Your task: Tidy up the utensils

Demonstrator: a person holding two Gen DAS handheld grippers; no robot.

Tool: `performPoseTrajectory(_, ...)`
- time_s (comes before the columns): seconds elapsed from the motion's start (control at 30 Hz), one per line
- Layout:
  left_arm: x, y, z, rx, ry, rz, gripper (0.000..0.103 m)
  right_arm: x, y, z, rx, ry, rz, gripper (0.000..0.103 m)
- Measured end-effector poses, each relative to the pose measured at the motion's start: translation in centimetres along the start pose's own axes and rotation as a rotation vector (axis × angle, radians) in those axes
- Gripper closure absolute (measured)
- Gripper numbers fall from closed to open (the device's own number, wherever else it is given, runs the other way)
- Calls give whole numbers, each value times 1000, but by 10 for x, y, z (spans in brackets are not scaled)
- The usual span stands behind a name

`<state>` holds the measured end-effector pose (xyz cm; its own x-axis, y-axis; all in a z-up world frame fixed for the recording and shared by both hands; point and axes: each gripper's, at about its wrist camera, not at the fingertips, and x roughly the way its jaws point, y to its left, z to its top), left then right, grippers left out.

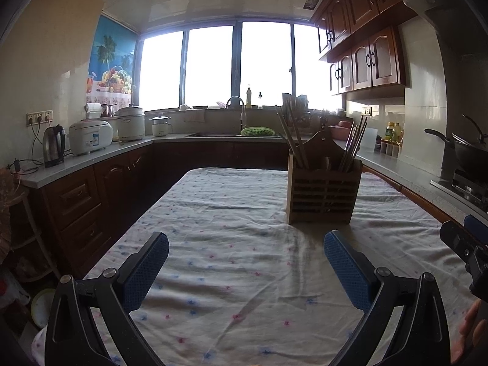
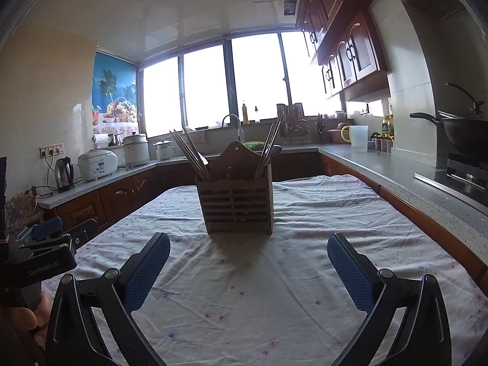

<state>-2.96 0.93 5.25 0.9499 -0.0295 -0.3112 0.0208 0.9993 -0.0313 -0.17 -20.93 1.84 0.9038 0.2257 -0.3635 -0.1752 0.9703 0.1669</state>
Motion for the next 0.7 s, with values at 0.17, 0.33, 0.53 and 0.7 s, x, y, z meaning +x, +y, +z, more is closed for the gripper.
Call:
performPoseTrajectory(0.17, 0, 3, 0, -3, 0, 1, 1, 0, 1, 1, -3, -3, 6, 0)
performPoseTrajectory(0.33, 0, 4, 0, 2, -5, 14, 1, 0, 2, 1, -4, -1, 13, 0)
performPoseTrajectory(0.53, -1, 4, -1, 10, -11, 14, 1, 0, 2, 2, 0, 0, 16, 0)
performPoseTrajectory(0.7, -1, 3, -2, 17, -10, 12, 1, 1, 4, 1, 2, 8, 21, 0)
